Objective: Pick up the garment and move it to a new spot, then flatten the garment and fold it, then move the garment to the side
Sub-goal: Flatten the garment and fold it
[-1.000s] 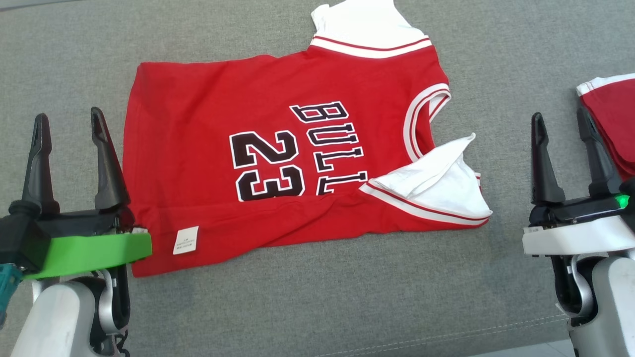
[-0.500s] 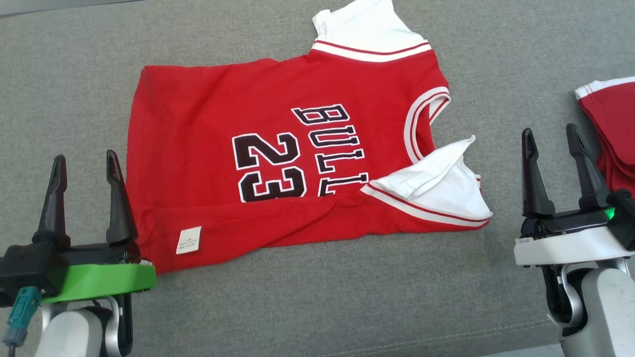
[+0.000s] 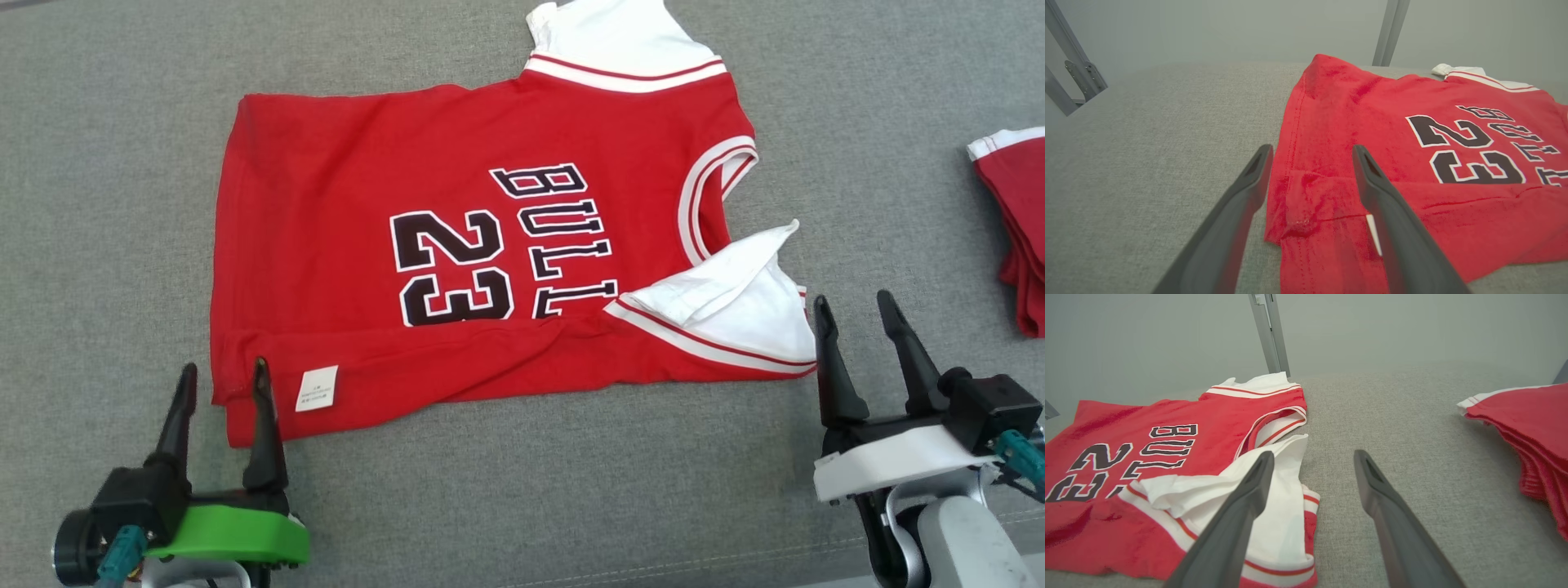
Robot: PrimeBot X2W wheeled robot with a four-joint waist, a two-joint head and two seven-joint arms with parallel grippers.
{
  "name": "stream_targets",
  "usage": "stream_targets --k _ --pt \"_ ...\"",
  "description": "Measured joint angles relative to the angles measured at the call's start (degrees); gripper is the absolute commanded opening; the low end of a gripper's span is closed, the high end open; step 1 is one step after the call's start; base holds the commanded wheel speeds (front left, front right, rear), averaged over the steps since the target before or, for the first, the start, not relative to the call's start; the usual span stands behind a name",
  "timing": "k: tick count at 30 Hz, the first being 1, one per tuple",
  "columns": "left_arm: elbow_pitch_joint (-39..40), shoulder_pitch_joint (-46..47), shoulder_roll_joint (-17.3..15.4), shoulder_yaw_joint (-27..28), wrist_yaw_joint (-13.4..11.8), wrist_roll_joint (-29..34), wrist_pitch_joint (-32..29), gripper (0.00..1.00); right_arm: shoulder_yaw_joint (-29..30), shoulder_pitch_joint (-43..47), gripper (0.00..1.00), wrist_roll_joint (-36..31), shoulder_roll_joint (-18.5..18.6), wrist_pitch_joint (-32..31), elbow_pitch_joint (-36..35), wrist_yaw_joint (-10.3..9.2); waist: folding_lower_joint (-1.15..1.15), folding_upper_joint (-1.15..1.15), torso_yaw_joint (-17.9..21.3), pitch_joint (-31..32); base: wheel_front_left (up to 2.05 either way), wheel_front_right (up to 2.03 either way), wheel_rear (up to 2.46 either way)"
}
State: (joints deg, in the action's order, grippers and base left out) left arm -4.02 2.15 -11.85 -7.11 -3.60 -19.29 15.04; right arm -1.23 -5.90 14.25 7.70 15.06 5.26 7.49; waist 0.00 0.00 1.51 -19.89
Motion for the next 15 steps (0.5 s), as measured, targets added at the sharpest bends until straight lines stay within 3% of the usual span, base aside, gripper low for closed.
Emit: stream_targets --k 6,15 --pt "-4.9 -1.8 1.1 -1.1 1.4 -2.2 -0.9 1.00 -0.4 1.1 1.00 1.4 -1.1 0.0 5.1 0.00 0.00 0.00 -0.9 -1.1 0.00 0.00 0.00" --pt "-11.9 2.5 0.6 -0.2 4.4 -7.0 -5.6 1.00 -2.8 -1.9 1.00 3.4 -0.4 0.0 12.6 0.00 0.00 0.00 -0.8 -1.8 0.00 0.00 0.00"
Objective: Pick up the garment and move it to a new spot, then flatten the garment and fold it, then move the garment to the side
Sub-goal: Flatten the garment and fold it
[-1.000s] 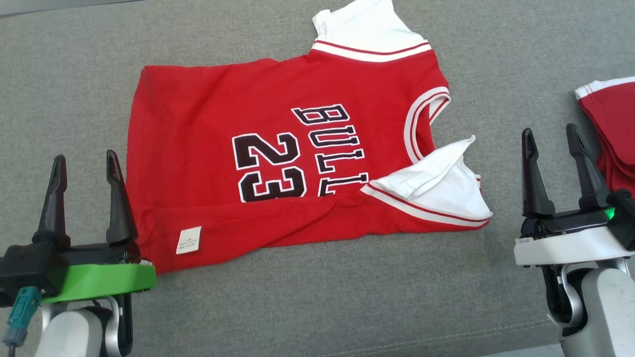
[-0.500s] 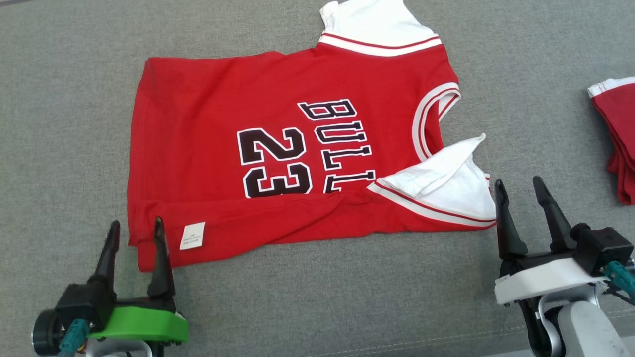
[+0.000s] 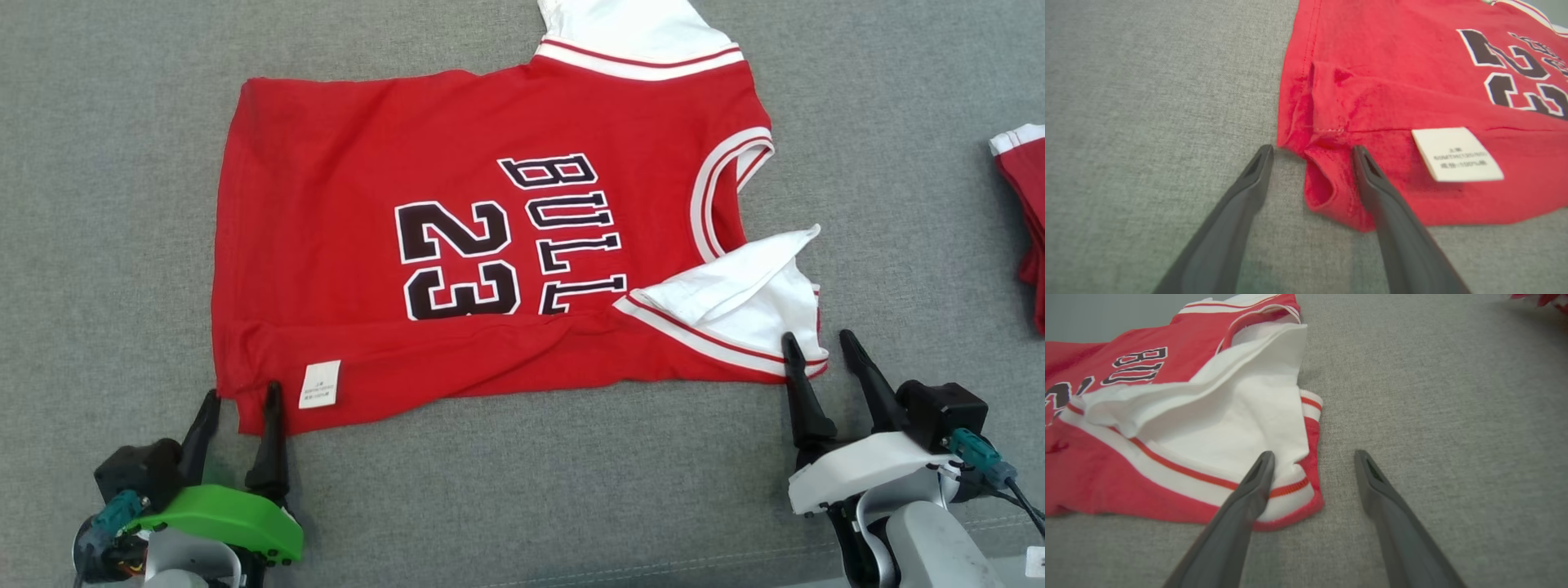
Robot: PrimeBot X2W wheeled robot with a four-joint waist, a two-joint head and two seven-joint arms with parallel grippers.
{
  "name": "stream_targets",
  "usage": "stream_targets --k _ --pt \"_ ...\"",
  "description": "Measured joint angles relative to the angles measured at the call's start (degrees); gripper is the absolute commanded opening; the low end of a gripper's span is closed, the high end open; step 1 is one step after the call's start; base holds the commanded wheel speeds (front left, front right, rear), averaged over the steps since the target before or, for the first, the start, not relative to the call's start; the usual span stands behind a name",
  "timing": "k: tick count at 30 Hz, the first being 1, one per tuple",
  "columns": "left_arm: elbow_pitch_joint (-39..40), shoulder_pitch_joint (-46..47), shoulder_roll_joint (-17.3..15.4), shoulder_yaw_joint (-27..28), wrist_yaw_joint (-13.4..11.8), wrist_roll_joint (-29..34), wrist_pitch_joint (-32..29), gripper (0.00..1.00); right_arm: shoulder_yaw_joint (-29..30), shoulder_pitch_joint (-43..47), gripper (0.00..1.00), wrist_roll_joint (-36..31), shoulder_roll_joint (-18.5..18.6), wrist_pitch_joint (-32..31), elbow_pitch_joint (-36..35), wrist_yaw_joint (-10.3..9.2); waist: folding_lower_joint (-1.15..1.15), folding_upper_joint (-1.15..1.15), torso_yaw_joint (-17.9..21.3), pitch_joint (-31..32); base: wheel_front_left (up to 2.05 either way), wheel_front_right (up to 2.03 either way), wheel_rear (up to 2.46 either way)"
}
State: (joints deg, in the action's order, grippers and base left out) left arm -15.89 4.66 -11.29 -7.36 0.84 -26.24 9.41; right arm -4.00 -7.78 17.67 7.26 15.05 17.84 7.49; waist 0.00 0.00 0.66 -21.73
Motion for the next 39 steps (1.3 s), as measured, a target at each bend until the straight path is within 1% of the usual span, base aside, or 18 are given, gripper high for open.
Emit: stream_targets --k 1,2,3,4,5,6,12,17,19,23,27,31,34,35,36,37,38,39 --pt "-0.7 0.5 -0.2 0.1 0.3 -0.5 -0.8 1.00 -0.4 -0.4 1.00 0.1 0.0 0.0 0.5 0.00 0.00 0.00 0.1 0.0 0.00 0.00 0.00" --pt "-1.3 1.0 -0.4 0.1 0.6 -1.0 -1.5 1.00 -0.9 -0.8 0.73 0.5 0.1 -0.1 0.9 0.00 0.00 0.00 0.2 -0.1 0.00 0.00 0.00" --pt "-1.7 1.4 -0.7 0.1 0.9 -1.5 -2.0 1.00 -1.4 -1.0 0.40 0.6 0.2 -0.3 1.2 0.00 0.00 0.00 0.2 -0.1 0.00 0.00 0.00" --pt "-2.1 1.7 -0.9 0.2 1.2 -1.7 -2.3 0.90 -1.7 -1.3 0.17 1.0 0.3 -0.3 1.4 0.00 0.00 0.00 0.3 -0.1 0.00 0.00 0.00" --pt "-2.4 2.0 -1.1 0.1 1.3 -1.8 -2.6 0.47 -2.0 -1.4 0.00 1.2 0.4 -0.3 1.5 0.00 0.00 0.00 0.4 -0.2 0.00 0.00 0.00" --pt "-2.7 2.3 -1.3 0.1 1.7 -1.9 -2.8 0.00 -2.5 -1.6 0.00 1.7 0.6 -0.4 1.7 0.00 0.00 0.00 0.5 -0.2 0.00 0.00 0.00" --pt "-2.7 3.6 -2.1 -0.2 2.1 -1.9 -3.2 0.00 -3.7 -1.8 0.00 3.5 1.7 -0.9 0.9 0.05 0.00 0.00 0.1 -0.2 0.00 0.00 0.00" --pt "0.9 3.4 -2.9 0.3 2.0 -2.5 -4.3 0.00 -3.6 -0.2 0.00 4.0 3.1 -2.4 -3.8 0.04 0.00 0.00 -0.4 0.2 0.00 0.00 0.00" --pt "3.7 2.5 -3.6 0.5 1.5 -2.9 -5.5 0.00 -3.1 1.3 0.00 4.1 3.5 -3.7 -6.5 0.04 0.00 0.00 -0.5 0.5 0.00 0.00 0.00" --pt "10.8 -1.7 -4.4 1.0 -0.3 -3.4 -8.9 0.00 -1.3 6.1 0.00 4.1 4.0 -7.1 -12.8 0.04 0.00 0.00 -0.7 1.3 0.00 0.00 0.00" --pt "17.2 -7.0 -4.8 1.2 -2.7 -4.0 -12.4 0.00 0.5 11.7 0.00 3.8 3.6 -10.7 -17.7 0.05 0.00 0.00 -0.6 1.9 0.00 0.00 0.00" --pt "21.1 -11.2 -4.5 1.4 -4.3 -5.1 -14.2 0.00 2.3 16.0 0.00 3.7 2.7 -13.5 -20.5 0.05 0.00 0.00 -0.6 2.1 0.00 0.00 0.00" --pt "21.6 -12.5 -4.2 0.8 -4.4 -5.6 -15.1 0.00 3.1 16.6 0.00 3.7 2.3 -14.0 -20.9 0.05 0.00 0.00 -0.5 1.9 0.00 0.00 0.00" --pt "21.5 -12.5 -3.8 0.6 -4.4 -5.6 -14.9 0.17 3.2 16.3 0.00 3.7 2.2 -13.9 -20.6 0.05 0.00 0.00 -0.4 1.8 0.00 0.00 0.00" --pt "21.3 -12.3 -3.5 0.4 -4.5 -5.6 -14.9 0.75 3.2 15.8 0.38 3.7 2.1 -13.5 -20.2 0.05 0.00 0.00 -0.3 1.8 0.00 0.00 0.00" --pt "20.9 -12.1 -3.1 0.0 -4.5 -5.7 -14.9 1.00 3.0 15.1 0.95 3.7 2.1 -13.3 -19.6 0.04 0.00 0.00 -0.3 1.8 0.00 0.00 0.00" --pt "20.9 -12.1 -3.1 0.0 -4.5 -5.7 -14.9 1.00 3.0 15.1 1.00 3.7 2.1 -13.3 -19.6 0.04 0.00 0.00 -0.3 1.8 0.00 0.00 0.00" --pt "20.3 -11.9 -2.9 -0.4 -4.5 -5.3 -14.4 1.00 2.9 14.2 1.00 3.6 2.1 -12.7 -18.9 0.04 0.00 0.00 -0.2 1.8 0.00 0.00 0.00"
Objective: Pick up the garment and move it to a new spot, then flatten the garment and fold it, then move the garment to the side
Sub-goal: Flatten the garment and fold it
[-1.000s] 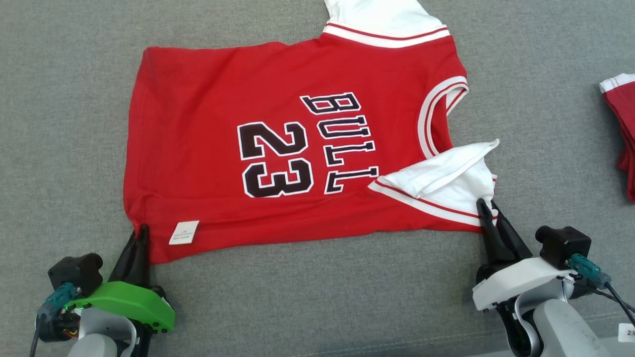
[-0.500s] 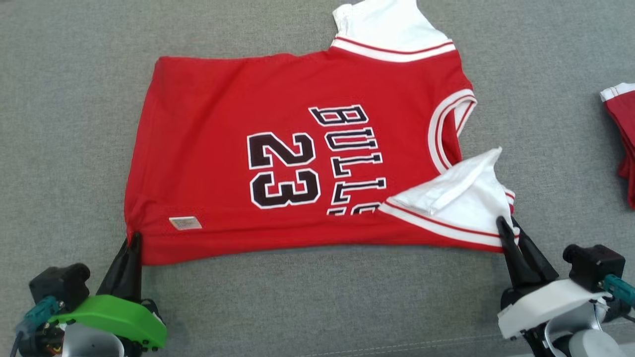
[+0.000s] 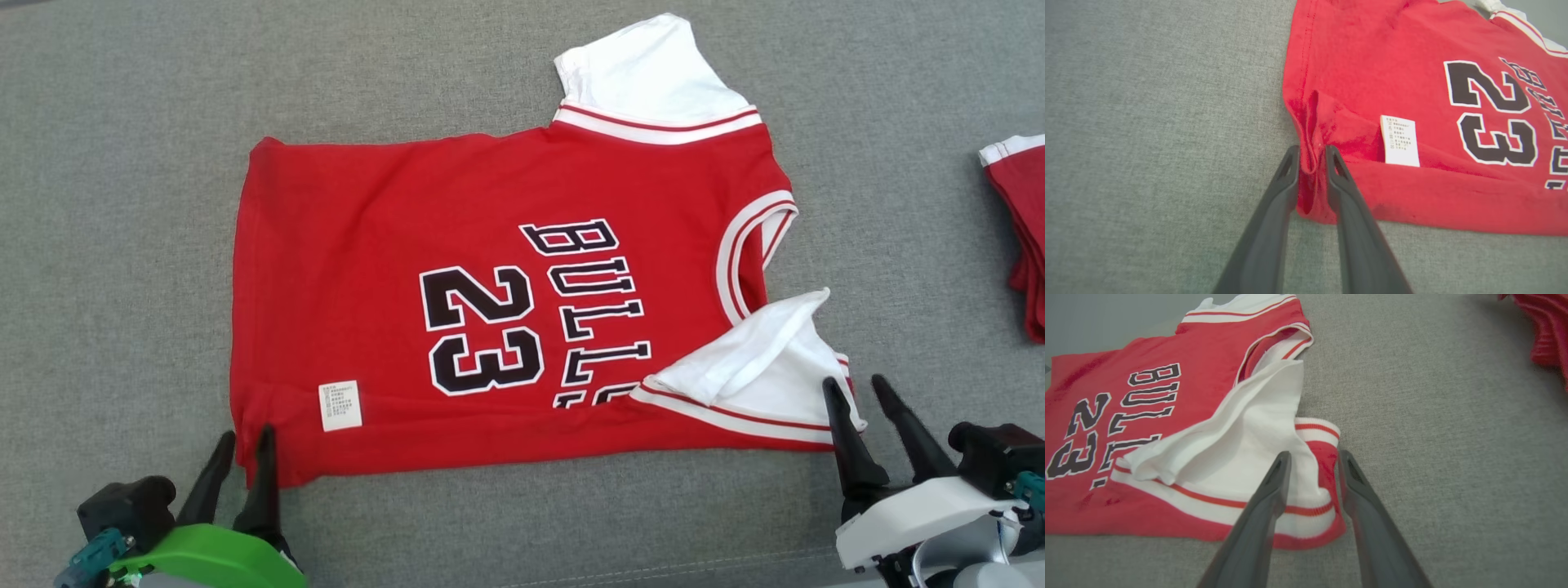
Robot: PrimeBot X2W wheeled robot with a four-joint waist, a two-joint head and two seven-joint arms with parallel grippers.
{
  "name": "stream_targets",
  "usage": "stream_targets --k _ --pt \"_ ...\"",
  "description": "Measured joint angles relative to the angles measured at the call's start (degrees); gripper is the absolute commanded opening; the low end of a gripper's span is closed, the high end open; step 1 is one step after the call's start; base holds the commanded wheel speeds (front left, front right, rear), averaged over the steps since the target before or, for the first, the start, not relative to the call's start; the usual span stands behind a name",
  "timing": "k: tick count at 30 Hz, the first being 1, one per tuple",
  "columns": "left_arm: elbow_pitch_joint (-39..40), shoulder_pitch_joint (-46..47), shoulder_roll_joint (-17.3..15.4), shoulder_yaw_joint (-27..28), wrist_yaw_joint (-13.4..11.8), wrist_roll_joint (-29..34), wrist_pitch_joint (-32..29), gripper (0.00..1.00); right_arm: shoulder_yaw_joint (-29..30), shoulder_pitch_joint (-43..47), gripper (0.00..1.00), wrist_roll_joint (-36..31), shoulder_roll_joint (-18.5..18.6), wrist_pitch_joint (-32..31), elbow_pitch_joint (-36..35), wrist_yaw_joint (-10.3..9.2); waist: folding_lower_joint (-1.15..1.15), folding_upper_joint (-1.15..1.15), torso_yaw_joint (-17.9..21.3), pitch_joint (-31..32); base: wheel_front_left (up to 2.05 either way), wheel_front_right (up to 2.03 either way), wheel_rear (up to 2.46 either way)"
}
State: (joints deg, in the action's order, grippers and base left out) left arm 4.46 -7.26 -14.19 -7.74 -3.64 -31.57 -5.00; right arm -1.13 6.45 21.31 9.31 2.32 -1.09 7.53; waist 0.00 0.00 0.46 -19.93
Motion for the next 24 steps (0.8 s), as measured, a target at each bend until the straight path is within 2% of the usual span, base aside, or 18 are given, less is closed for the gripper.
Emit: stream_targets --k 6,12,17,24 --pt "-3.1 4.5 1.4 -0.4 -0.4 3.3 7.4 1.00 2.2 -3.8 1.00 -3.2 -0.4 6.1 1.9 0.00 0.00 0.00 0.0 0.6 0.00 0.00 0.00" --pt "-2.4 8.9 1.3 0.5 -1.8 7.7 16.1 1.00 5.4 -6.4 1.00 -8.3 -2.0 10.6 -4.0 -0.01 0.00 0.00 0.4 1.1 0.00 0.00 0.00" --pt "-0.4 11.3 0.7 0.9 -2.6 10.8 18.5 1.00 4.7 -8.2 1.00 -10.5 -2.4 11.4 -8.0 -0.01 0.00 0.00 0.9 1.8 0.00 0.00 0.00" --pt "-0.4 12.0 0.7 0.3 -2.6 11.4 18.7 1.00 3.2 -8.2 1.00 -10.8 -3.2 11.2 -8.1 -0.01 0.00 0.00 1.0 2.0 0.00 0.00 0.00"
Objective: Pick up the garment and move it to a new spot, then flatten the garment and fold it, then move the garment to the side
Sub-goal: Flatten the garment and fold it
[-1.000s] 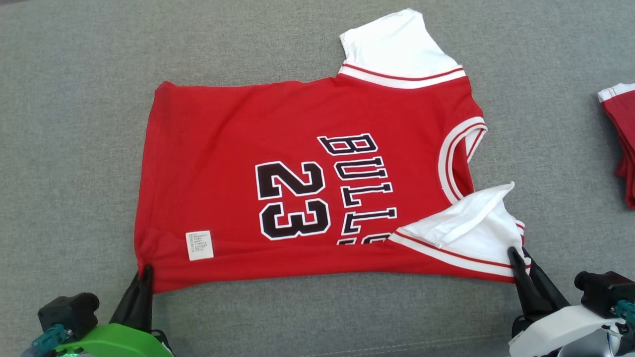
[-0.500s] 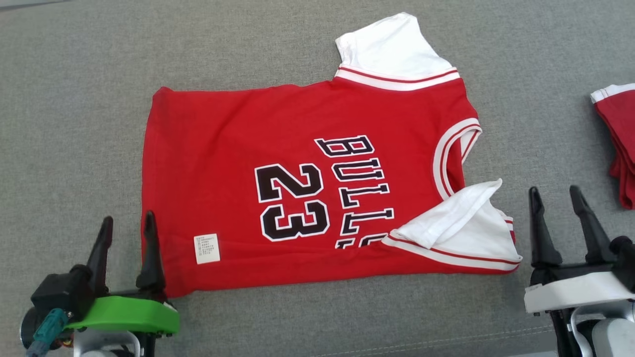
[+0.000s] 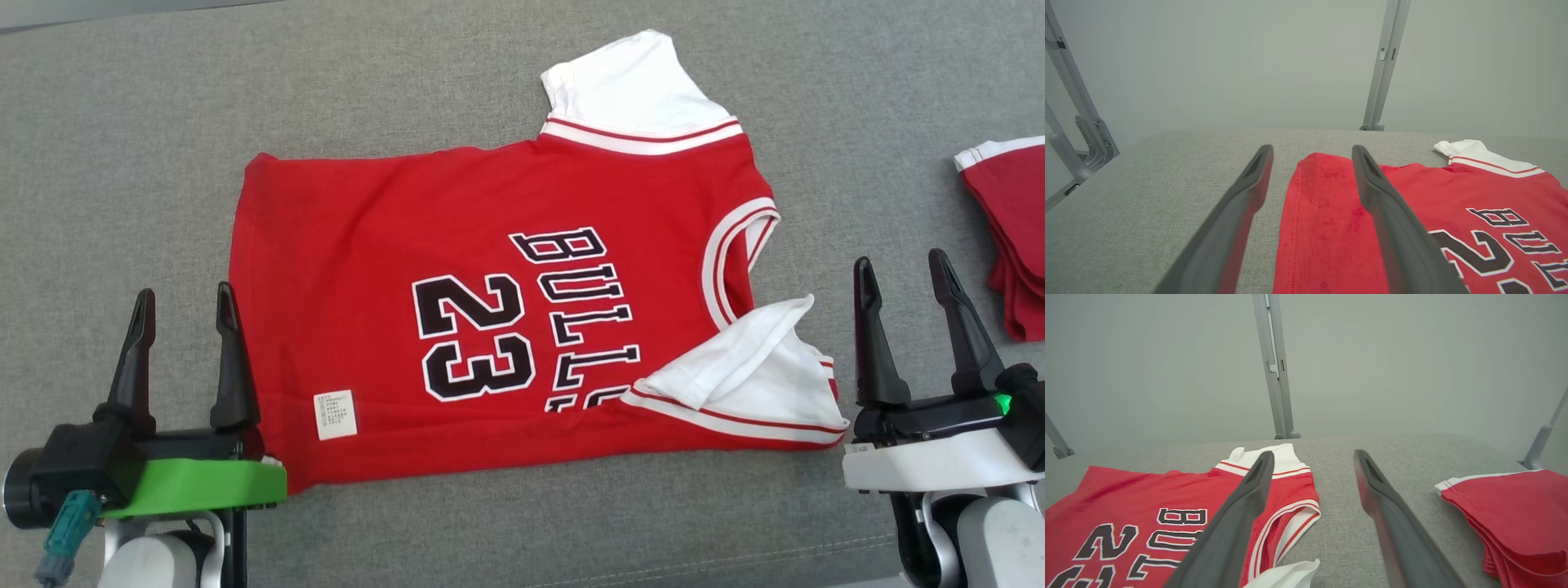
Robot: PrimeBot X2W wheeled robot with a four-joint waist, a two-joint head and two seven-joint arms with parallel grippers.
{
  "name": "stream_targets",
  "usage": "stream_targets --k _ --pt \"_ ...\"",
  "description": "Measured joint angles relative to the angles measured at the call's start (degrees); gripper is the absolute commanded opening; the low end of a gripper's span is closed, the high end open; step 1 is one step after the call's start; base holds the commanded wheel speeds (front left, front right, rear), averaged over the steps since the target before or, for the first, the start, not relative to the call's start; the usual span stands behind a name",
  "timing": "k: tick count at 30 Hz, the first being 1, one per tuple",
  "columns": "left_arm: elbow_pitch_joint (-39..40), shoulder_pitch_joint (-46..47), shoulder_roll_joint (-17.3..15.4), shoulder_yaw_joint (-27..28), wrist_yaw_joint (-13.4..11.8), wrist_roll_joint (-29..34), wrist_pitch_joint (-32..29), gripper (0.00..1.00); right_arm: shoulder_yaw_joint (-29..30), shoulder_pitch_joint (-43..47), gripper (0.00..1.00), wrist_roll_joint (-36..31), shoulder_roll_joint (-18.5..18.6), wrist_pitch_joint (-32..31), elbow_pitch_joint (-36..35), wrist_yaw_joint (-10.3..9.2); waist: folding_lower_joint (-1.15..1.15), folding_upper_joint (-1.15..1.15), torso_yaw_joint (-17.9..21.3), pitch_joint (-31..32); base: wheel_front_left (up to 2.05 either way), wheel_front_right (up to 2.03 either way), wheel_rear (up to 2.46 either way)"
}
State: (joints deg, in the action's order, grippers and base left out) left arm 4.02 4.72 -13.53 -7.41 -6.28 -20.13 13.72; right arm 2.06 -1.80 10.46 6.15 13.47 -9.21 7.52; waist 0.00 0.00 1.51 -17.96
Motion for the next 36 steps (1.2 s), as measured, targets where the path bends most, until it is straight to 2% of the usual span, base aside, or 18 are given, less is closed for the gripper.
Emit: stream_targets --k 4,8,13,17,26,27,28,29,30,36 --pt "-0.6 3.7 0.1 -0.2 0.9 -0.6 0.0 1.00 -0.4 -0.2 1.00 0.3 -0.2 0.0 0.2 0.00 0.00 0.00 0.1 -0.7 0.00 0.00 0.00" --pt "-4.1 12.9 -0.7 -0.9 3.8 -2.4 -3.9 1.00 -0.9 -1.4 1.00 0.7 -0.1 0.1 0.1 0.00 0.00 0.00 0.3 -2.0 0.00 0.00 0.00" --pt "-16.4 24.6 -2.7 -1.3 7.9 -6.4 -13.0 1.00 -3.4 -3.3 1.00 1.5 0.4 0.3 0.5 -0.01 0.00 0.00 0.9 -4.0 0.00 0.00 0.00" --pt "-26.2 30.8 -3.2 -1.1 9.8 -9.6 -18.1 1.00 -4.2 -4.3 1.00 2.1 0.4 0.5 0.9 -0.01 0.00 0.00 2.2 -5.6 0.00 0.00 0.00" --pt "-40.4 37.1 -4.0 -1.4 11.3 -12.0 -21.3 1.00 -4.2 -5.3 1.00 3.1 -0.1 1.2 3.2 -0.01 0.00 0.00 4.9 -8.5 0.00 0.00 0.00" --pt "-41.5 37.4 -3.9 -1.5 11.4 -12.0 -21.3 0.96 -4.1 -5.3 1.00 3.1 -0.1 1.2 3.4 -0.01 0.00 0.00 5.0 -8.6 0.00 0.00 0.00" --pt "-42.4 37.8 -3.8 -1.5 11.4 -12.1 -21.4 0.69 -3.9 -5.3 1.00 3.1 -0.1 1.2 3.6 -0.01 0.00 0.00 5.0 -8.7 0.00 0.00 0.00" --pt "-43.0 38.3 -3.7 -1.6 11.7 -12.3 -21.4 0.27 -3.7 -5.3 1.00 3.2 -0.1 1.3 3.9 -0.01 0.00 0.00 5.1 -8.7 0.00 0.00 0.00" --pt "-43.6 38.6 -3.8 -1.6 11.8 -12.5 -21.2 0.00 -3.3 -5.4 1.00 3.6 -0.1 1.3 4.1 -0.01 0.00 0.00 5.1 -8.7 0.00 0.00 0.00" --pt "-45.5 40.1 -4.0 -2.6 12.2 -11.8 -18.6 0.00 -0.5 -11.1 1.00 5.2 2.3 1.3 7.5 -0.01 0.00 0.00 5.1 -8.7 0.00 0.00 0.00"
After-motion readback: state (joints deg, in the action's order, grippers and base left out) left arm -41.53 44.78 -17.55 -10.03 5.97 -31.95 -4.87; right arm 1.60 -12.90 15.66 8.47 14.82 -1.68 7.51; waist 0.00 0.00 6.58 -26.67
